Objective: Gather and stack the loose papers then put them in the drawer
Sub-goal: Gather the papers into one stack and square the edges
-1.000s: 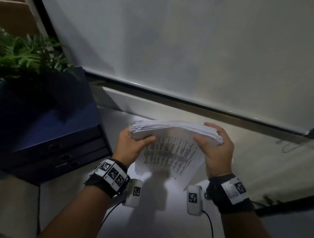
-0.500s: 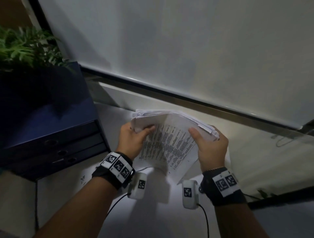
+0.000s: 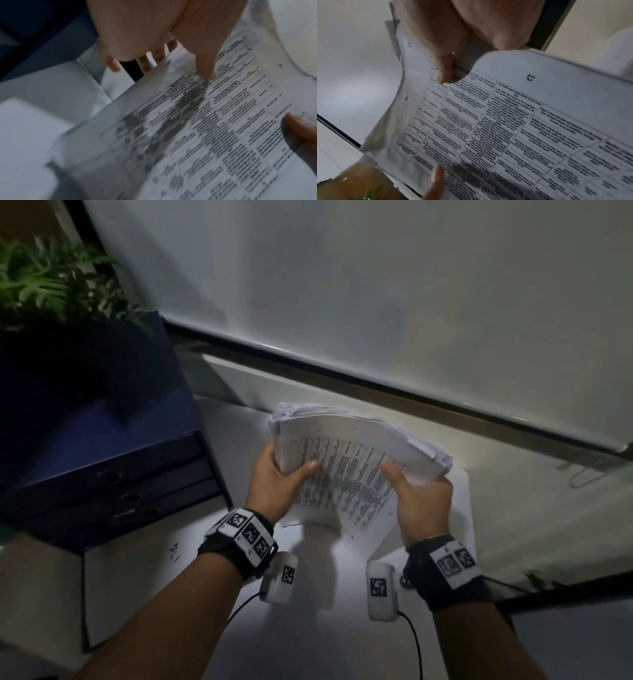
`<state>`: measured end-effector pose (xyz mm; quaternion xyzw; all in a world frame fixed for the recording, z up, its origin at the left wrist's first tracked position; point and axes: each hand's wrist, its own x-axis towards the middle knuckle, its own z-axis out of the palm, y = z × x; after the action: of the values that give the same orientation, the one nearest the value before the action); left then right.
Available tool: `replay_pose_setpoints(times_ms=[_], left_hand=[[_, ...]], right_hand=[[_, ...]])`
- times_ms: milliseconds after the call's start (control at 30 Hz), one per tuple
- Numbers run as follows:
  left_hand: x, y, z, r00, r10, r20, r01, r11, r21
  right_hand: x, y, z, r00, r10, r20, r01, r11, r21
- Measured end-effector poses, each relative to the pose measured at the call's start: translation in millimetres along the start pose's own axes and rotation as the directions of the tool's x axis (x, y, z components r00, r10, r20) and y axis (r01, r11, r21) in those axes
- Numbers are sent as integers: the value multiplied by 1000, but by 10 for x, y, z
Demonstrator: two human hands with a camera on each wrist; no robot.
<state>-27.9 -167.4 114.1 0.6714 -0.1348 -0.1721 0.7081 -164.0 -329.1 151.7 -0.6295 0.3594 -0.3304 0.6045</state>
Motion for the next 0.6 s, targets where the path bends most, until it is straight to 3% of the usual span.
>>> replay_pose_setpoints(times_ms=[100, 167, 200, 300, 367, 400, 500, 600], left_hand=[[-90, -232, 28, 978, 29, -204, 19, 973, 230], [-210, -428, 107, 945, -116, -306, 193, 953, 233], [-239, -585, 154, 920, -253, -300, 310, 937, 160], [-309, -867, 307, 792, -606, -69, 595, 792, -136], [-320, -916, 328, 765, -643, 43, 632, 737, -239], [-334, -918, 318, 780, -623, 51, 617, 753, -228], [-365, -997, 215, 817, -573, -70, 577, 811, 97], [-422, -1118, 108, 750, -637, -177, 658, 692, 297]], right_hand=[[97, -108, -50, 996, 15, -83, -10, 998, 60], [186, -149, -73, 983, 73, -168, -42, 982, 183], [214, -172, -78, 977, 95, -193, -54, 977, 207], [286, -112, -151, 956, 212, -204, -156, 953, 261], [302, 59, -223, 924, 313, -218, -248, 928, 279], [302, 182, -265, 898, 371, -234, -307, 913, 270], [331, 761, -472, 784, 539, -307, -509, 842, 176], [267, 1342, -703, 724, 636, -266, -643, 763, 73]])
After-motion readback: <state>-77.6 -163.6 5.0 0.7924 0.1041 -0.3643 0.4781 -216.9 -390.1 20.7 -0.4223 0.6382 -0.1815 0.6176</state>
